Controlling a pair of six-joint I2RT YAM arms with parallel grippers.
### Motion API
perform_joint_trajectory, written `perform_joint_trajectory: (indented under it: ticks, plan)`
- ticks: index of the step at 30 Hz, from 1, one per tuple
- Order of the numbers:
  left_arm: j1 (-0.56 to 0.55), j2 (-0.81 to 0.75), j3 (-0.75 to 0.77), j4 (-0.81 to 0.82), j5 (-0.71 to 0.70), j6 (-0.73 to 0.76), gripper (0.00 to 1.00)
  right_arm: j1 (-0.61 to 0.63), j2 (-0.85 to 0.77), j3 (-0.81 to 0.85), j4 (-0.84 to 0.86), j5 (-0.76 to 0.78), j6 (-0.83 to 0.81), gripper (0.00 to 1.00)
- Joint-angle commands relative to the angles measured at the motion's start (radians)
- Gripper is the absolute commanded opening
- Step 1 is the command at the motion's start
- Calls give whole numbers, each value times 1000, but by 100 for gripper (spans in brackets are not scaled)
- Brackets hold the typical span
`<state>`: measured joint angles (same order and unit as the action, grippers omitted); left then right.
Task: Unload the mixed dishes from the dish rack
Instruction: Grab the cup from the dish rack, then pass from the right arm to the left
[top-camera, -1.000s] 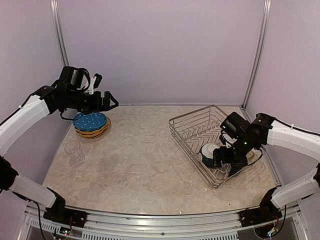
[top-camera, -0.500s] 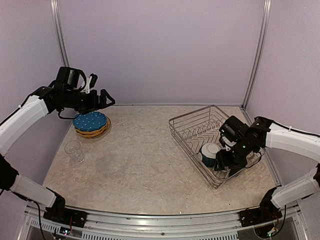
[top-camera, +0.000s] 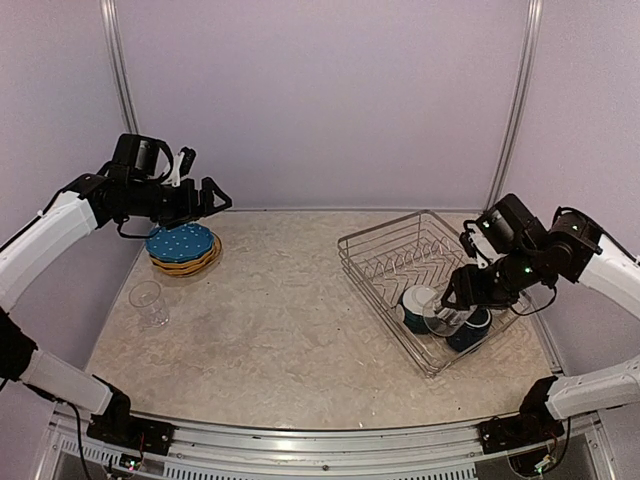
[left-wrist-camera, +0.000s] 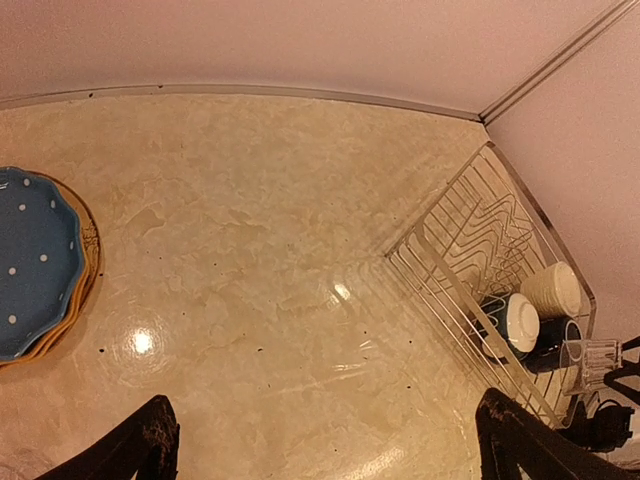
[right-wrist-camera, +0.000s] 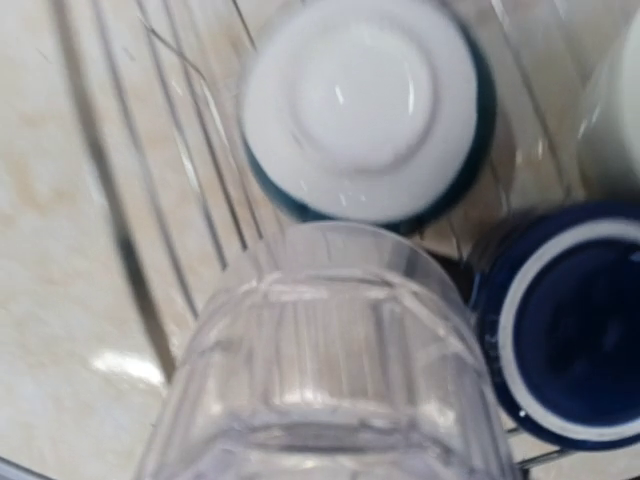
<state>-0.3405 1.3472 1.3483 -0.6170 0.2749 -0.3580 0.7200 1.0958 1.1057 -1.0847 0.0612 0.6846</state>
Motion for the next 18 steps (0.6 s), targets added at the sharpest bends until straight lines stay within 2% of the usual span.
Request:
perform_joint_trajectory:
  ticks: [1,6,14,15,16,18]
  plan:
    - [5,5,-6,33,49,-31,99,9,-61,51,-14,45,-24,0]
    - [-13,23,22,52,107,-79,99,8,-128,66,50,79,-44,0]
    - [-72,24,19,128,145,-184,99,2,-137,50,429,92,-171,0]
    - [-77,25,15,148,162,-211,99,-4,-125,43,487,79,-193,0]
    - [-86,48,6,220,247,-316,99,-24,-87,28,651,-11,-226,0]
    - [-101,67,-22,331,361,-410,98,-44,-49,11,782,-141,-236,0]
